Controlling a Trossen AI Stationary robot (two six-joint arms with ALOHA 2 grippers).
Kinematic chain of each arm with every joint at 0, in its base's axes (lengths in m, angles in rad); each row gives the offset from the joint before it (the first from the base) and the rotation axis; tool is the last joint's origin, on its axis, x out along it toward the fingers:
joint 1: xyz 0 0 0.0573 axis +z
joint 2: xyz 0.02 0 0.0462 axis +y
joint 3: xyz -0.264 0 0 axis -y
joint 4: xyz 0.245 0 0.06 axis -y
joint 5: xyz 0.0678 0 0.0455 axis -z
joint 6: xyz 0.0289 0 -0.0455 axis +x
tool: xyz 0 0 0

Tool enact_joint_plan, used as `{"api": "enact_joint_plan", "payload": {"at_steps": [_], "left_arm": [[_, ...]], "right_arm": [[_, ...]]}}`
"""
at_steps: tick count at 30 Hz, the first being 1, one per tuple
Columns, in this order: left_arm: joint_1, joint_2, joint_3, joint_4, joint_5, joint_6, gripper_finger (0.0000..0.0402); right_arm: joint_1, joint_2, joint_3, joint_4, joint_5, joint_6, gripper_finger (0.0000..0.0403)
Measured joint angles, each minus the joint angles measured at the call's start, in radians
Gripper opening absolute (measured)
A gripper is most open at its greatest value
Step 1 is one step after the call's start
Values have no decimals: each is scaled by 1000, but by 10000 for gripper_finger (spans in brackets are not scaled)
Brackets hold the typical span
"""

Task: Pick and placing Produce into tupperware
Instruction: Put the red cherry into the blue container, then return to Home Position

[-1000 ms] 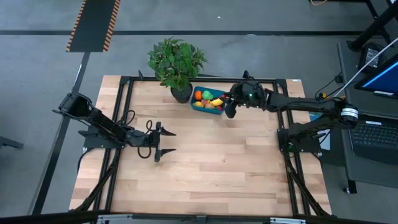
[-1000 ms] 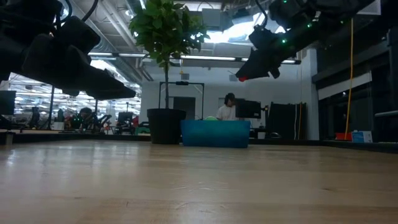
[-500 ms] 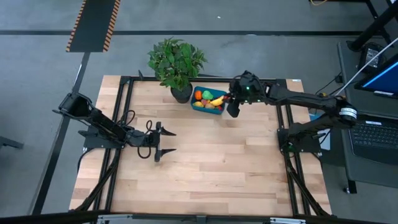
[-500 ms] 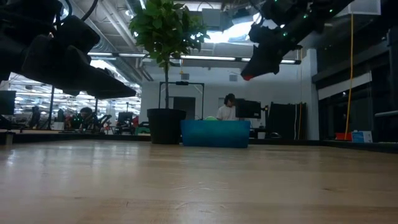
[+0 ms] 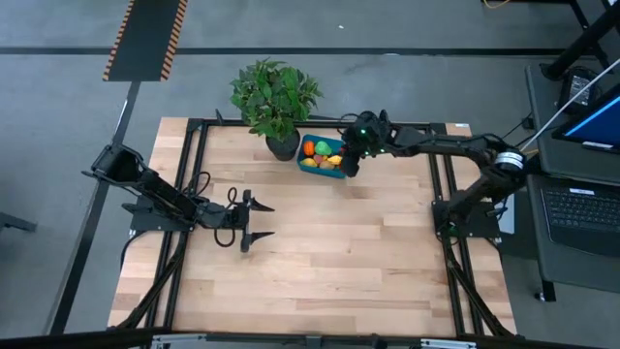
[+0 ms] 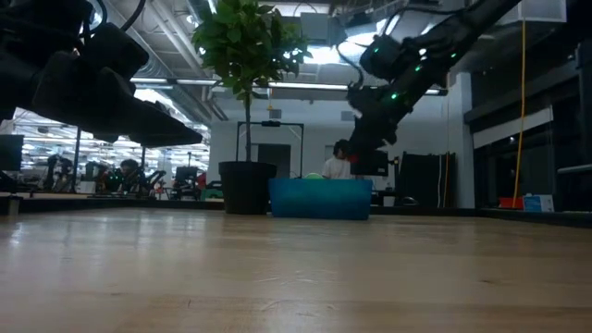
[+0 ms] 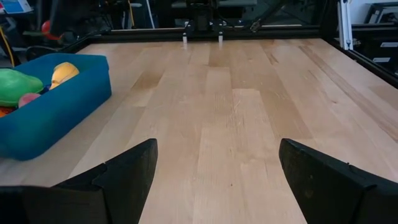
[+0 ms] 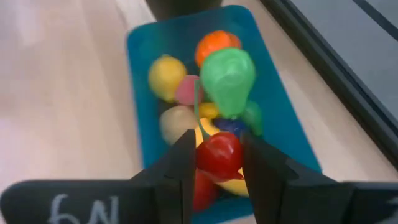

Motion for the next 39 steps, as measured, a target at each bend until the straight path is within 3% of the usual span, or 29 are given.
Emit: {"api": "enact_joint_plan", "payload": {"at_steps": [13,26,39], "left_arm": [[0,0,0,-4,0,1,330],[0,0,0,-8,0,2,330],[0,0,0,-8,0,3,330]], "right_arm": [[-49,217,183,-56,0,-53,108],[-76,226,199,-149,20,-69,115],[-73,226,199,-149,18,-47,165]]}}
